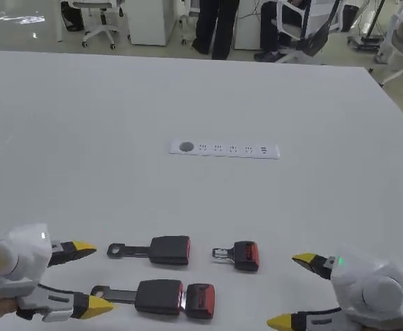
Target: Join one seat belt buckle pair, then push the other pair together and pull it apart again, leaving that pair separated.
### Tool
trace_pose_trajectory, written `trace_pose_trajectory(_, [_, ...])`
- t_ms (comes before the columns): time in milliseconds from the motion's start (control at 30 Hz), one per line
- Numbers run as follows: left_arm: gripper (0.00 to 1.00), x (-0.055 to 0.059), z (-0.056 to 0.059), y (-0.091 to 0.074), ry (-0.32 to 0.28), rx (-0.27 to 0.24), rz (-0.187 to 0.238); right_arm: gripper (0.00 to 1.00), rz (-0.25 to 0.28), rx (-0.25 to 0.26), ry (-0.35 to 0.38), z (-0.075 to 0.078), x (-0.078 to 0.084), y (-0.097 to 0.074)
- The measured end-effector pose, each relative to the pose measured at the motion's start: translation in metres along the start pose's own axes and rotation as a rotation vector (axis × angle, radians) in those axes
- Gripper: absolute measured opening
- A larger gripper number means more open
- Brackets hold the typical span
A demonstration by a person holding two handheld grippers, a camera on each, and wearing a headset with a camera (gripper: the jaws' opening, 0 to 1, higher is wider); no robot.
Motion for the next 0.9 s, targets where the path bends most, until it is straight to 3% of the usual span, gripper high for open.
trace_pose_trajectory(133, [0.77,-0.002,0.013,0.0,-0.033,-0.041,0.033,0.78,0.031,0.01,0.024,-0.011,0.005,-0.002])
trace_pose_trajectory(333, [0.86,0.0,0.021,0.004,-0.064,-0.095,0.084,0.9,0.103,0.047,0.051,-0.019,0.001,-0.001])
trace_pose_trajectory(433, [0.93,0.003,0.019,0.003,-0.085,-0.114,0.107,1.0,0.13,0.063,0.063,-0.018,-0.001,0.002])
trace_pose_trajectory(567, [0.99,0.0,0.018,0.003,-0.116,-0.158,0.154,1.0,0.159,0.067,0.055,-0.024,-0.009,0.001])
trace_pose_trajectory(667, [0.99,0.0,0.018,0.003,-0.106,-0.182,0.152,1.0,0.165,0.067,0.054,-0.024,-0.009,0.003])
trace_pose_trajectory(833, [1.0,0.0,0.02,0.002,-0.092,-0.186,0.165,1.0,0.165,0.055,0.043,-0.028,-0.007,0.005])
trace_pose_trajectory(900, [1.0,-0.006,0.025,0.0,-0.073,-0.187,0.188,1.0,0.164,0.054,0.045,-0.029,-0.006,0.005])
Point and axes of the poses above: the centre of the closed fingertips' face, and the gripper's own axes: y roughly forward along the fingers, z roughly to its right, x roughly out of its underside, the point moved 6 cm from there along -y, roughly backward along the fingers, and after that the axes turned 14 degrees about y, right-handed, at the moved point
